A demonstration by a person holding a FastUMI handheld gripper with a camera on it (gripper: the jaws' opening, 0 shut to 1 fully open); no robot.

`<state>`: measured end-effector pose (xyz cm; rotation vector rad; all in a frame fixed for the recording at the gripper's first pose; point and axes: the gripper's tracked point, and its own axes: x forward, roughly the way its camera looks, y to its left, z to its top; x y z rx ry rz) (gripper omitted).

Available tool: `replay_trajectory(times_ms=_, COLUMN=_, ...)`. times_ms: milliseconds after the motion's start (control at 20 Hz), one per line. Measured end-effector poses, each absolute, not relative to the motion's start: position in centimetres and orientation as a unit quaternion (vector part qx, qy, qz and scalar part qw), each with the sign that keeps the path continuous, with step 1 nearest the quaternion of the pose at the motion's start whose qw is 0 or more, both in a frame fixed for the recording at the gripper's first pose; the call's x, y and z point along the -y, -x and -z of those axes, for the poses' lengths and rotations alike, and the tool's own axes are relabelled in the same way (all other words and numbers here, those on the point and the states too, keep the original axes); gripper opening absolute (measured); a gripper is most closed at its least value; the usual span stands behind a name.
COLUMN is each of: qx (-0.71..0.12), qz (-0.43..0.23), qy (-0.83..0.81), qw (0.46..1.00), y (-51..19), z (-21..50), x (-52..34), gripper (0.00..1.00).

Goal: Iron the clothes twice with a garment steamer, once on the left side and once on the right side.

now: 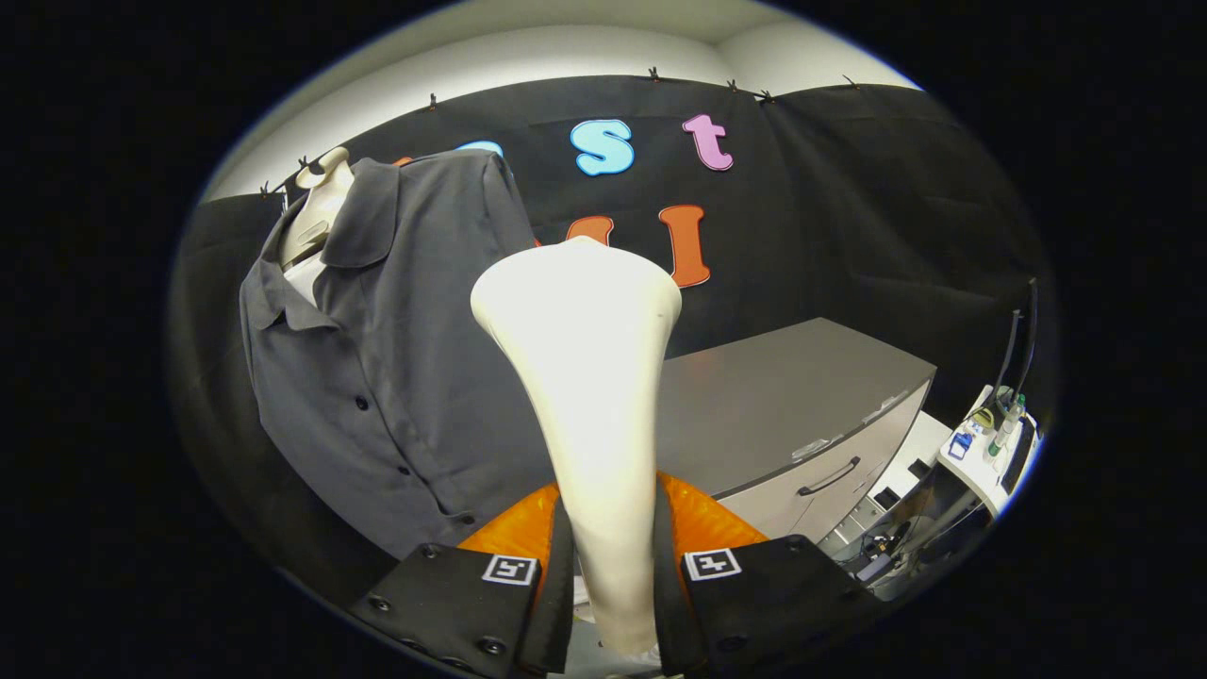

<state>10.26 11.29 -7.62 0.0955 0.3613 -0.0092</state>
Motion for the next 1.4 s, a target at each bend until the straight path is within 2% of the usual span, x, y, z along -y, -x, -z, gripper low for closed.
replay_trajectory(times_ms=800, qx=-0.197, qz=-0.044, qy=-0.008, qw=0.979, y=-12.6, z=8.6, x=-21.6, gripper=0.43)
replay_trajectory(times_ms=1400, qx=-0.240, qz=-0.052, qy=0.015, qw=0.969, y=-15.9, z=12.4, x=-24.3, gripper=0.43)
